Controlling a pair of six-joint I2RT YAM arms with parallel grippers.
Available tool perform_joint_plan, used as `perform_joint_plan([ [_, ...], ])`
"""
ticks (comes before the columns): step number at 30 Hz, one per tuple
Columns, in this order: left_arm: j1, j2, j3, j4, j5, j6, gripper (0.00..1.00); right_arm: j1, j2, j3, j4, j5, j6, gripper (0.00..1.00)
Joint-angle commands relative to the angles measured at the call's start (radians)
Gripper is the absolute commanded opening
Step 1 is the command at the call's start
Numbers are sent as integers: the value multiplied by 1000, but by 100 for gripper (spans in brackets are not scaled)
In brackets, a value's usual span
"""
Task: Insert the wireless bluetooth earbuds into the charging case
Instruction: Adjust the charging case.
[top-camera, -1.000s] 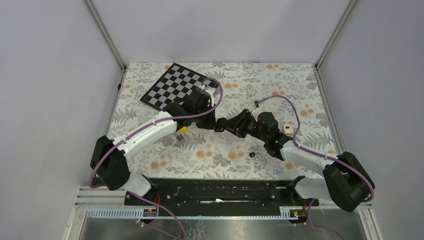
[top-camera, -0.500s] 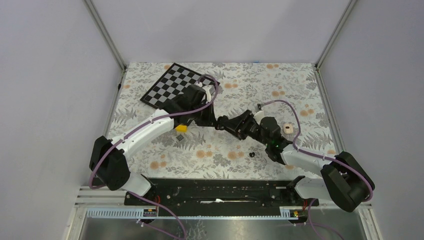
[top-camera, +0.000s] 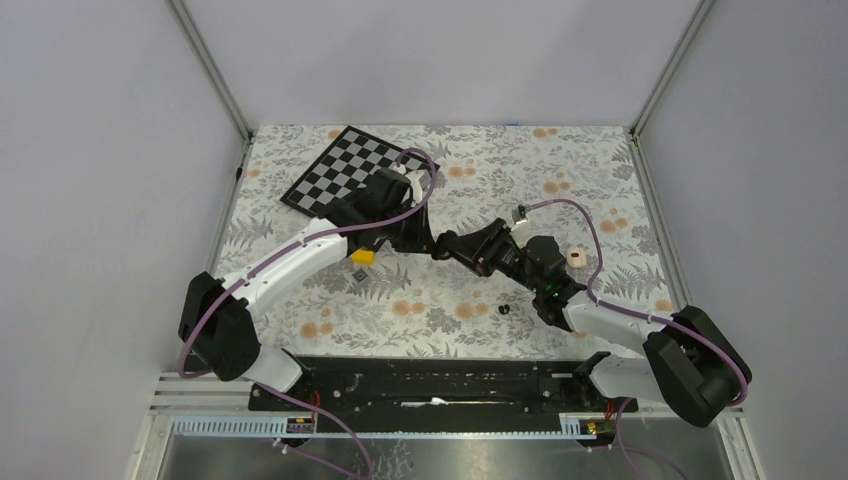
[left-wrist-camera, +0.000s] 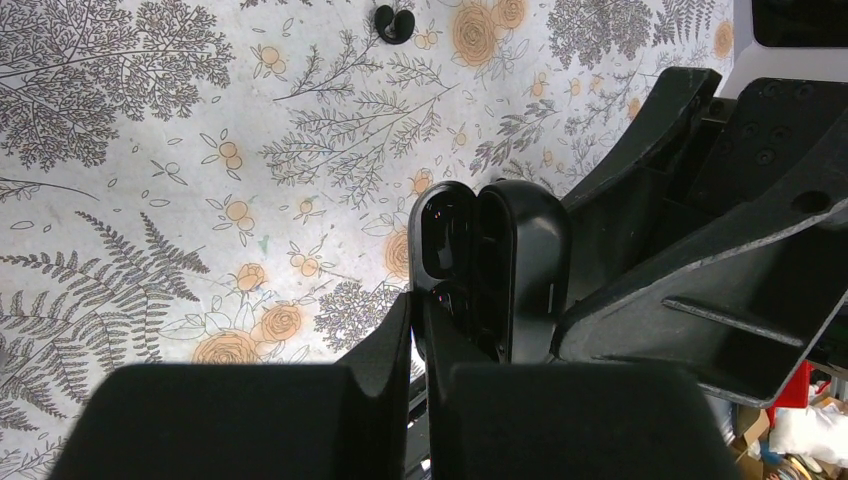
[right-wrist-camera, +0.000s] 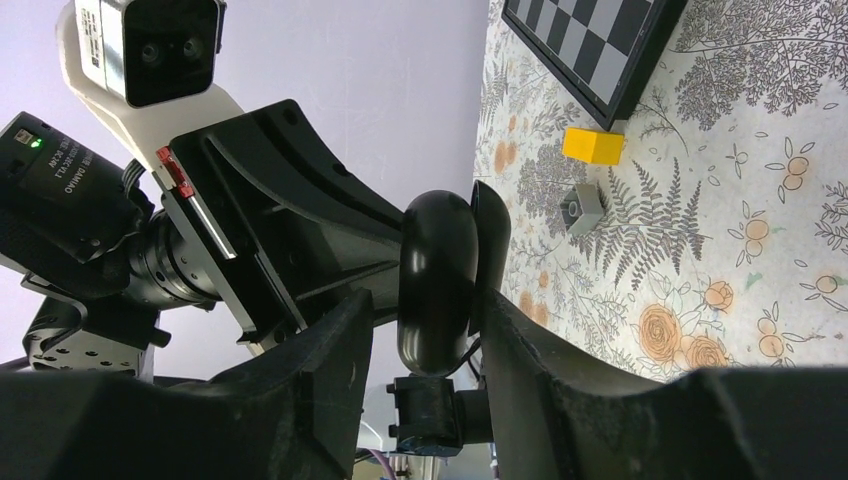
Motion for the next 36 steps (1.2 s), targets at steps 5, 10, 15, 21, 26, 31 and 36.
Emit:
perform_joint_plan([
  [5,3,-37,17,45,29,0,5,-8,-13,28,42,15,-12,40],
  [10,5,-48,16,44,28,-2,8,-10,-22,12,36,21,-7,18],
  [15,9,-66,15,44,25,-2,13,-10,-19,-3,39,21,-3,0],
  [21,13,-81,16,44,34,0,22,-10,-21,-18,64,18,4,0],
  [26,19,-80,14,33,44,9,39,-13,-35,-23,84,7,6,0],
  [31,44,-103,31,-7,41,29,54,-47,-50,-55,151,-41,12,0],
  [36,125,-164,72,-60,93,62,65,-145,-30,-97,350,-202,68,0],
])
